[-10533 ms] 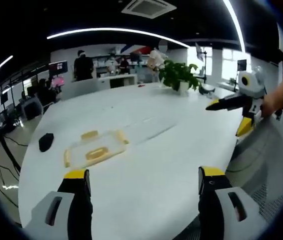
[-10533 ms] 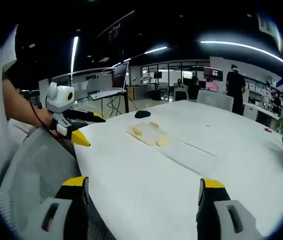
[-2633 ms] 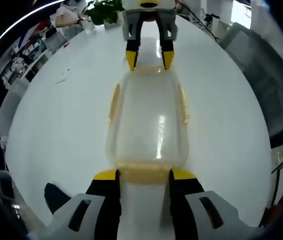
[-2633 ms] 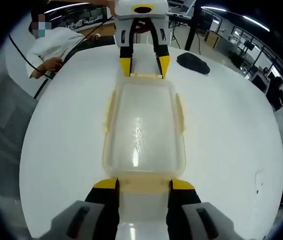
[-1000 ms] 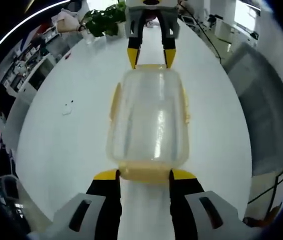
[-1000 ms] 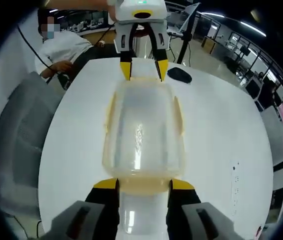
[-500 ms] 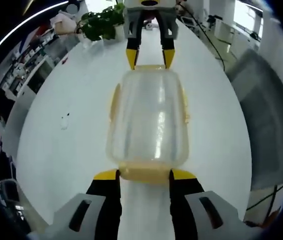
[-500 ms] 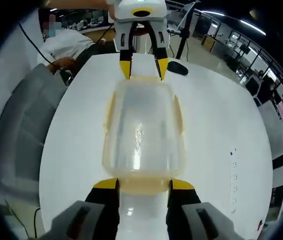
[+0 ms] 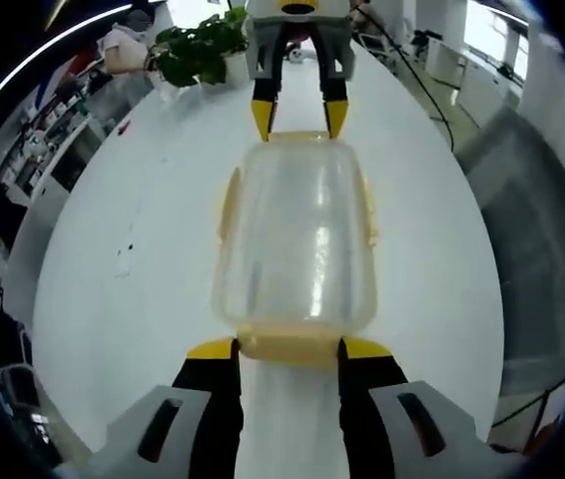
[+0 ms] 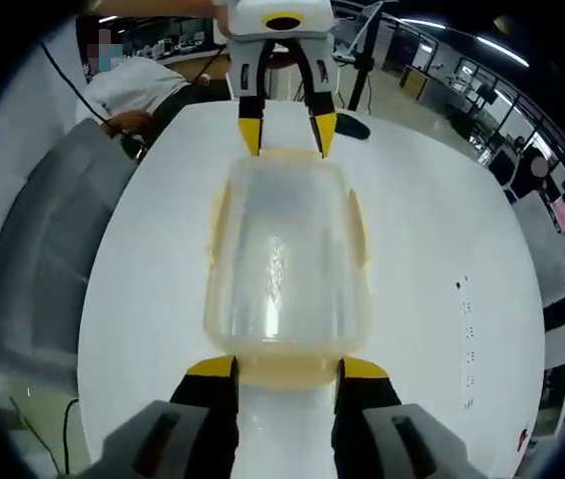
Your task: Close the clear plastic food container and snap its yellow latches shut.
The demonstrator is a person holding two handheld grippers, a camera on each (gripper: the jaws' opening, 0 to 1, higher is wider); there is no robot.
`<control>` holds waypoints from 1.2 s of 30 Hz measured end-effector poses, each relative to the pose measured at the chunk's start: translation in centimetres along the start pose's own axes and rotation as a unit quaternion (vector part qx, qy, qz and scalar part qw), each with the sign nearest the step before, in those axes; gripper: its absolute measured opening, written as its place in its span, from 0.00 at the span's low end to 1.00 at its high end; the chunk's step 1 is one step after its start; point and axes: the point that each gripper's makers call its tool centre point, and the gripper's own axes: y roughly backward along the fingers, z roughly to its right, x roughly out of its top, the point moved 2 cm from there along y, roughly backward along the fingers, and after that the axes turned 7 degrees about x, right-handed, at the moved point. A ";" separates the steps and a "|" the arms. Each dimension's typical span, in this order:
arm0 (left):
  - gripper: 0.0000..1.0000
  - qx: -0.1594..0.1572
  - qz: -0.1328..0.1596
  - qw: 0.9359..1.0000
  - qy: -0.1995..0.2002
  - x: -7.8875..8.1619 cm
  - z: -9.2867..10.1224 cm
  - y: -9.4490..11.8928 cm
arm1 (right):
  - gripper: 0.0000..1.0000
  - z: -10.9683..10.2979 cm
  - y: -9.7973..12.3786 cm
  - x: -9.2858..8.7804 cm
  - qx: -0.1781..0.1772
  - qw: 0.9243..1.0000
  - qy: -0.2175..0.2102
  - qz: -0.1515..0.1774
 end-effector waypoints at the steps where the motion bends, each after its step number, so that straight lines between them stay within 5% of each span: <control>1: 0.35 0.000 0.000 1.000 -0.001 0.1 0.0 -0.1 | 0.34 0.0 0.1 -0.2 0.000 1.000 -0.001 -0.001; 36: 0.35 -0.011 0.020 1.000 -0.009 4.9 0.1 -4.3 | 0.34 0.3 1.3 -6.2 0.004 1.000 -0.020 -0.019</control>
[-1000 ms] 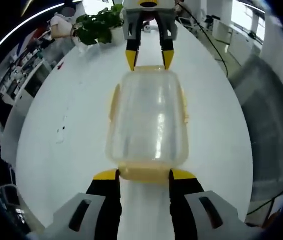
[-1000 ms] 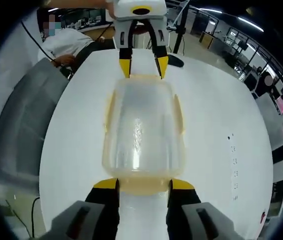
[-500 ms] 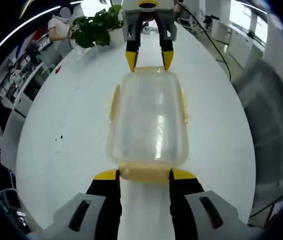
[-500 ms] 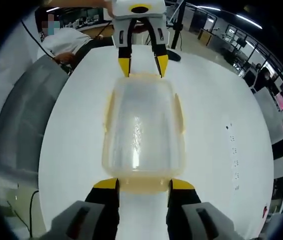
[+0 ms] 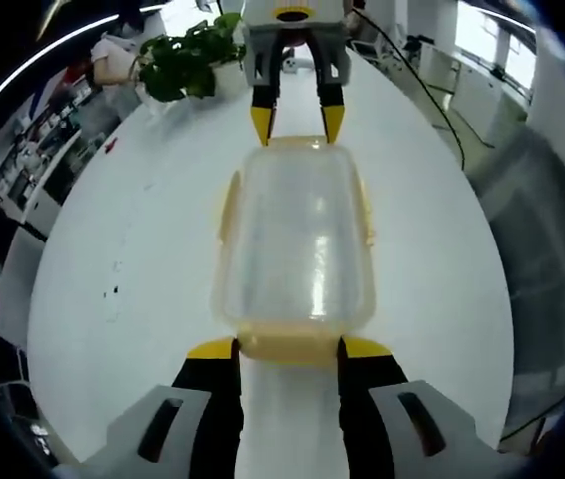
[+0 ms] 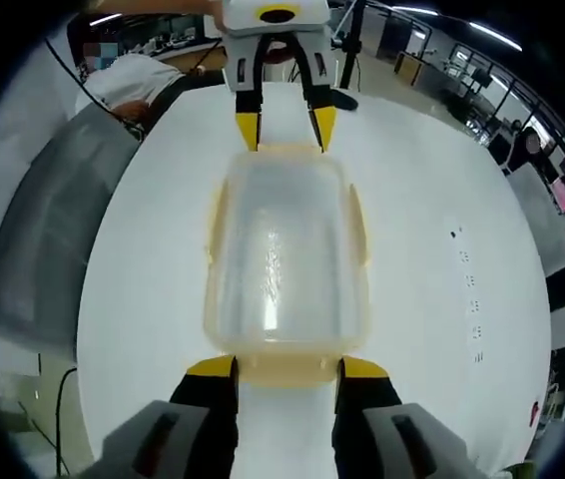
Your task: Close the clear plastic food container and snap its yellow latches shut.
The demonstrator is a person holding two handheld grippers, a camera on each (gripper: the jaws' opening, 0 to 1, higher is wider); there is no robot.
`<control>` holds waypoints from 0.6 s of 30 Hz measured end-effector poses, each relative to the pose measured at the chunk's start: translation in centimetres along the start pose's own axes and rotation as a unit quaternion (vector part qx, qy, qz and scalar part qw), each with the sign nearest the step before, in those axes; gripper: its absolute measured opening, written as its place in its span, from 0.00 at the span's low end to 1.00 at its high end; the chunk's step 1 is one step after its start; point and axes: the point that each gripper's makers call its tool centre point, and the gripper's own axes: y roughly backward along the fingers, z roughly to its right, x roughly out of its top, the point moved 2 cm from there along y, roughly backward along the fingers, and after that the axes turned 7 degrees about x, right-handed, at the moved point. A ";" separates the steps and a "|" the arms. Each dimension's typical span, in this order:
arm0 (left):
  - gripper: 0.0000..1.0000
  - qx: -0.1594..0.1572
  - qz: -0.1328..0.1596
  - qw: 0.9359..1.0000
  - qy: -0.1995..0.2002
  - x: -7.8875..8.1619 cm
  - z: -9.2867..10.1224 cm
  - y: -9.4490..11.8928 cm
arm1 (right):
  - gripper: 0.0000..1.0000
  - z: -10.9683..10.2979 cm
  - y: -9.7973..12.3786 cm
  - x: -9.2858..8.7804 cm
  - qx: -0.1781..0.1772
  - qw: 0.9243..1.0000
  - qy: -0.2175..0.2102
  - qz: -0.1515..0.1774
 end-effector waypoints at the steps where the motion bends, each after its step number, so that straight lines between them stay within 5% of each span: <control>1: 0.35 0.000 -0.001 1.000 -0.001 0.0 0.0 -0.1 | 0.34 0.1 0.0 -0.1 -0.003 1.000 0.002 -0.001; 18: 0.35 -0.004 -0.005 1.000 0.003 -0.7 0.1 -1.0 | 0.35 0.3 -1.4 -0.5 0.009 1.000 -0.013 0.001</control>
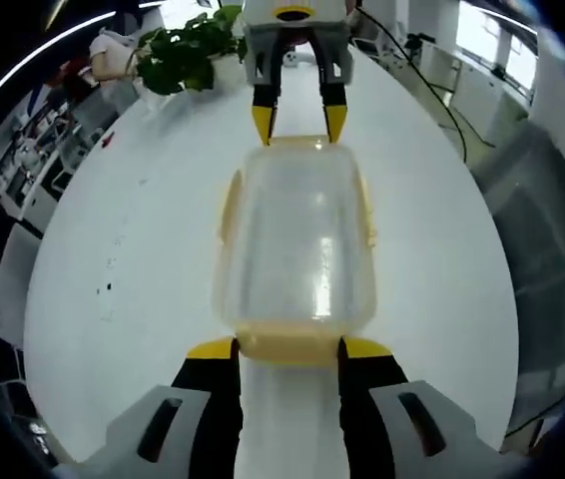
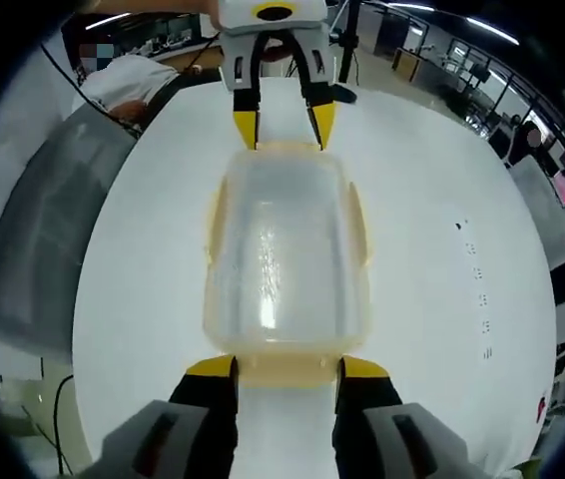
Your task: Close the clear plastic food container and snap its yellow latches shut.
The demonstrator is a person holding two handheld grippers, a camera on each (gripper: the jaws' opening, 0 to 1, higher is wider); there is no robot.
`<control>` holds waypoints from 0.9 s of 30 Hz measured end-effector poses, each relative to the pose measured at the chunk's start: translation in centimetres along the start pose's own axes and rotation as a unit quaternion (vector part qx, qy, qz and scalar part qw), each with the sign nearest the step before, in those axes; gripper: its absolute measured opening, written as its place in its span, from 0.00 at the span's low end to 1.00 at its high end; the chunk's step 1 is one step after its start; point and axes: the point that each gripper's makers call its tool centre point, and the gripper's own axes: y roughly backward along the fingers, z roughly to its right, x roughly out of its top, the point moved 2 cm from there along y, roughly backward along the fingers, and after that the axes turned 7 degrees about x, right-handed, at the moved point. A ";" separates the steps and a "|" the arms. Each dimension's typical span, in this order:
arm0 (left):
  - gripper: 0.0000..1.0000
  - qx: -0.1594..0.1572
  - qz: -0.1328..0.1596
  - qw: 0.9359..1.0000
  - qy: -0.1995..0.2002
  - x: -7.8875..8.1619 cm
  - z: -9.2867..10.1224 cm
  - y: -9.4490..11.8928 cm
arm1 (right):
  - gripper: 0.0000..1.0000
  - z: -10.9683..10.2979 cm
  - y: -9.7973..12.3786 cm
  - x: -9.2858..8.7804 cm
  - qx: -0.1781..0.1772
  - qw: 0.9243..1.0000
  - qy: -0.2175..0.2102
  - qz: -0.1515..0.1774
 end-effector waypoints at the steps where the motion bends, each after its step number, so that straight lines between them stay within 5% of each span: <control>1: 0.35 -0.003 -0.001 1.000 0.003 -0.1 0.0 -0.1 | 0.35 0.0 0.0 0.0 0.000 1.000 0.001 -0.001; 23: 0.36 -0.005 0.012 1.000 -0.011 -0.3 0.1 -1.0 | 0.37 0.1 -0.4 -0.4 -0.002 1.000 -0.001 0.003; 27: 0.38 -0.004 -0.003 1.000 -0.030 -1.0 0.2 -1.0 | 0.38 0.4 -0.2 -0.6 -0.011 1.000 -0.007 0.007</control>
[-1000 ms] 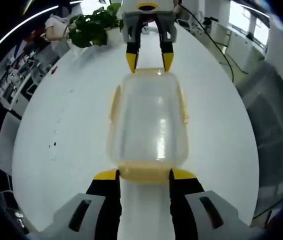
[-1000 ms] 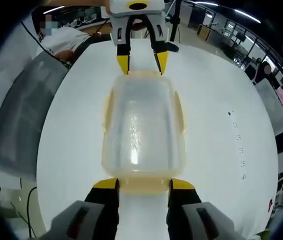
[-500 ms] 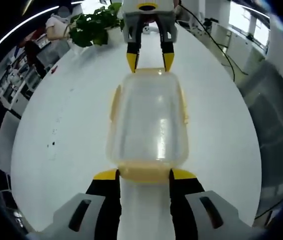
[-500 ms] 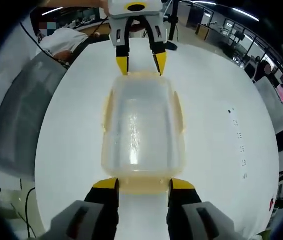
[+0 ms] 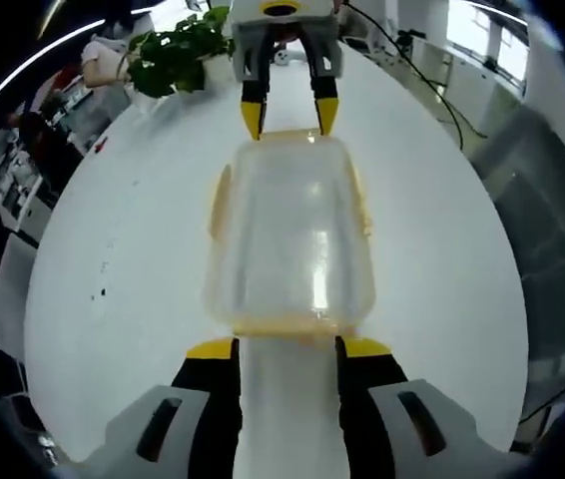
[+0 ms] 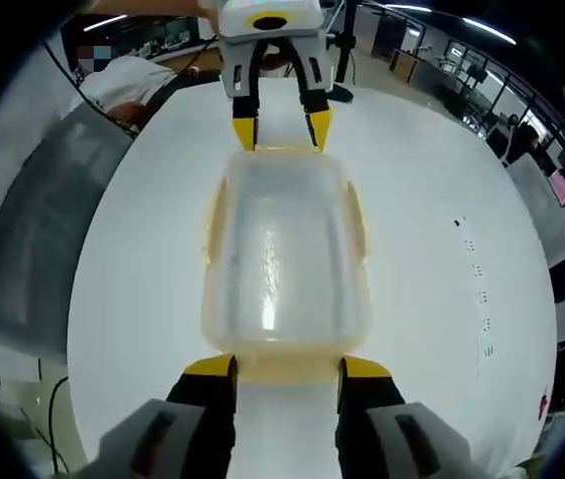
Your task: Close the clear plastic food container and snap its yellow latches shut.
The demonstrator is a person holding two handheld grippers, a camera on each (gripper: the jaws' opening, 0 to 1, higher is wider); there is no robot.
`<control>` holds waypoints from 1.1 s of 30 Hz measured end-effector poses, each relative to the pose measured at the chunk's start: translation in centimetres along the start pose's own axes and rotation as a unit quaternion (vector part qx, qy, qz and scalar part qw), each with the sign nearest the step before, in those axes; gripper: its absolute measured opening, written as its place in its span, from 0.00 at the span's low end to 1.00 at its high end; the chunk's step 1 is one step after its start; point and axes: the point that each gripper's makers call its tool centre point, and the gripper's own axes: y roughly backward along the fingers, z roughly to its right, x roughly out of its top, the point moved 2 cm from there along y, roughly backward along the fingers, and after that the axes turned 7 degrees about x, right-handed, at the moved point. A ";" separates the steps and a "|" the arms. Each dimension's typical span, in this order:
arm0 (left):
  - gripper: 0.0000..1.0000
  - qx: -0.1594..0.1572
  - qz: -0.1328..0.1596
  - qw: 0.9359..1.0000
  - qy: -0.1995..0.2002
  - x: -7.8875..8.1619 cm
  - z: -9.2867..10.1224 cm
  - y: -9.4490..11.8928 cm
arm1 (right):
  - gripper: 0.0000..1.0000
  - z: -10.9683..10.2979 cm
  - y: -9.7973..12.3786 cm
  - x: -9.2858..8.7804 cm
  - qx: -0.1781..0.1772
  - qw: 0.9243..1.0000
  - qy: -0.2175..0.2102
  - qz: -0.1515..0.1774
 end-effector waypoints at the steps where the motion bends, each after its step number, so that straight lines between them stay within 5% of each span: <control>1: 0.44 0.003 0.003 1.000 0.000 0.0 -0.1 0.1 | 0.40 0.1 0.2 -0.1 -0.006 1.000 -0.001 0.000; 3: 0.52 0.011 0.010 1.000 0.016 0.1 -0.4 0.8 | 0.45 0.2 0.8 -0.1 -0.013 1.000 -0.003 0.006; 6: 0.42 0.011 0.004 1.000 0.029 -0.2 -0.6 1.6 | 0.39 0.0 1.9 0.8 -0.020 0.999 -0.012 0.032; 9: 0.48 0.021 0.019 0.998 0.056 0.4 -0.9 2.3 | 0.37 0.4 2.8 2.0 -0.041 0.996 -0.047 0.062; 19: 0.44 0.044 0.026 0.992 0.114 1.6 -1.2 2.6 | 0.34 0.3 2.0 2.5 -0.058 0.992 -0.089 0.061; 24: 0.44 0.069 0.033 0.981 0.177 2.1 -2.0 2.6 | 0.36 1.2 2.6 3.2 -0.089 0.981 -0.148 0.092; 31: 0.42 0.117 0.025 0.953 0.279 2.1 -3.0 2.9 | 0.33 2.2 2.9 2.6 -0.126 0.955 -0.248 0.101; 33: 0.41 0.132 0.030 0.950 0.280 2.2 -3.3 3.0 | 0.34 2.1 2.8 2.7 -0.127 0.950 -0.263 0.109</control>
